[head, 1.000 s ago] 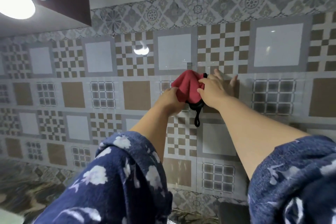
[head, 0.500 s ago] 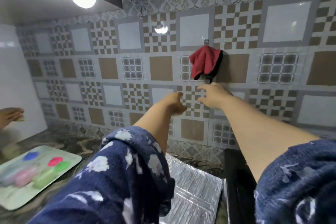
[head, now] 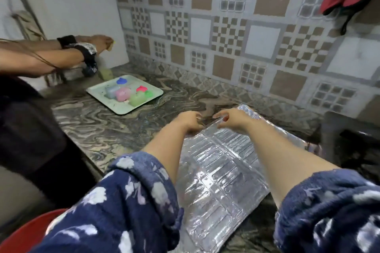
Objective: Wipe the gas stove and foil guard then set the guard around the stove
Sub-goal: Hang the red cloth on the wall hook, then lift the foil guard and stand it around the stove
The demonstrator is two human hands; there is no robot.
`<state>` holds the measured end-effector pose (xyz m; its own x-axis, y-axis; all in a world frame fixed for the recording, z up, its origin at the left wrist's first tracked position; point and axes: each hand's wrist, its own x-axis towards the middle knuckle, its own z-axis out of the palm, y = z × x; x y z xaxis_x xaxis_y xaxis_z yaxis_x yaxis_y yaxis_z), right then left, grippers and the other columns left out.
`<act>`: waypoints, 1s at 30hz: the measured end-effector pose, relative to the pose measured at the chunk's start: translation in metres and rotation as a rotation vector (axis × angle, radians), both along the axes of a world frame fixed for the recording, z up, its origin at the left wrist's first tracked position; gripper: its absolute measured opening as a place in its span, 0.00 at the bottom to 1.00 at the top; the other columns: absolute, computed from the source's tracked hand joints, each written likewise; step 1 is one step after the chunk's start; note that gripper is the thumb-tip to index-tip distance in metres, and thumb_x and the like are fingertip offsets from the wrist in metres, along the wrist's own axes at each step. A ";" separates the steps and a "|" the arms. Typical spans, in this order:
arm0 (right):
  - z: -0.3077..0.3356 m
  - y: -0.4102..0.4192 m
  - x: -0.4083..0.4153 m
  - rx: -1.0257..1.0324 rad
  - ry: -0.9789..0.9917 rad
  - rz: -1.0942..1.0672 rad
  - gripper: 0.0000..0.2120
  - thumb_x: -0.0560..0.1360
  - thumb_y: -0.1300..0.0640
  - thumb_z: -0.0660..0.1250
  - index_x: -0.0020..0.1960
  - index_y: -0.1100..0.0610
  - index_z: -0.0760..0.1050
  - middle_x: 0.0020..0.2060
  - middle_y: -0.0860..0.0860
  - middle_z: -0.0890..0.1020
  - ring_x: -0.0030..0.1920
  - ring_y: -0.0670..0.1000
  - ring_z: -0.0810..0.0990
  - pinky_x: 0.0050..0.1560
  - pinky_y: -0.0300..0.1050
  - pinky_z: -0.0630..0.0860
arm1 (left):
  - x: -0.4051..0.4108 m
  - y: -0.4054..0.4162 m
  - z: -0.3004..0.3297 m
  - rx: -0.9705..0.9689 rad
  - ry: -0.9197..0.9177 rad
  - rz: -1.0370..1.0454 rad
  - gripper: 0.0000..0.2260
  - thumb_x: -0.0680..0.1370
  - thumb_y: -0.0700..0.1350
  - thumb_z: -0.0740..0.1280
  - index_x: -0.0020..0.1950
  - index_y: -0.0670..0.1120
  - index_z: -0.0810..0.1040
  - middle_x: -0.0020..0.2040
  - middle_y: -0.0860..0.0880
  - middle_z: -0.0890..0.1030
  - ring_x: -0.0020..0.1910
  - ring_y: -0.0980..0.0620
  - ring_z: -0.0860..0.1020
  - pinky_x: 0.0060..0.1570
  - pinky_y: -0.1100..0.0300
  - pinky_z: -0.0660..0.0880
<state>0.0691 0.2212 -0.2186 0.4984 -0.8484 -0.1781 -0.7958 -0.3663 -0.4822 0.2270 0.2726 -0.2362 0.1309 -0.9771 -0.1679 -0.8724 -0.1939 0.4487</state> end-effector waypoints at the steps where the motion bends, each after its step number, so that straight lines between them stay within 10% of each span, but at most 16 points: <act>1: -0.014 0.002 0.012 0.025 0.005 0.031 0.21 0.73 0.56 0.71 0.66 0.52 0.74 0.59 0.55 0.79 0.53 0.50 0.75 0.52 0.38 0.67 | 0.011 0.009 -0.015 0.020 0.009 0.031 0.21 0.77 0.44 0.67 0.70 0.46 0.71 0.69 0.47 0.75 0.68 0.48 0.73 0.66 0.60 0.67; 17: -0.154 -0.056 0.102 0.016 0.144 0.463 0.24 0.70 0.50 0.74 0.65 0.49 0.75 0.69 0.54 0.71 0.70 0.55 0.68 0.68 0.43 0.62 | 0.081 0.081 -0.153 0.073 -0.051 0.413 0.24 0.71 0.62 0.70 0.66 0.65 0.72 0.67 0.51 0.70 0.69 0.47 0.65 0.68 0.44 0.63; 21: -0.154 -0.078 0.098 -0.051 0.135 0.435 0.10 0.65 0.49 0.77 0.43 0.43 0.78 0.66 0.47 0.73 0.71 0.53 0.65 0.71 0.68 0.38 | 0.081 0.078 -0.155 0.044 0.001 0.454 0.24 0.69 0.59 0.72 0.64 0.65 0.74 0.66 0.52 0.71 0.68 0.49 0.65 0.68 0.46 0.59; 26: -0.146 -0.088 0.098 0.001 0.086 0.455 0.12 0.63 0.56 0.79 0.38 0.45 0.77 0.45 0.45 0.78 0.52 0.51 0.77 0.58 0.47 0.71 | 0.078 0.072 -0.147 -0.054 0.140 0.508 0.19 0.69 0.51 0.76 0.57 0.64 0.78 0.54 0.57 0.74 0.60 0.53 0.72 0.67 0.45 0.64; 30: -0.131 -0.093 0.094 0.026 -0.013 0.431 0.14 0.66 0.60 0.77 0.48 0.49 0.80 0.35 0.46 0.78 0.37 0.47 0.75 0.45 0.44 0.74 | 0.081 0.072 -0.134 -0.170 0.300 0.526 0.16 0.71 0.42 0.75 0.49 0.63 0.77 0.55 0.55 0.80 0.53 0.53 0.77 0.59 0.51 0.73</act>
<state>0.1633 0.1281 -0.3492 0.8085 -0.5575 -0.1886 -0.5668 -0.6512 -0.5046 0.3081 0.3448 -0.3704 0.5729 -0.8108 -0.1203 -0.5105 -0.4678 0.7215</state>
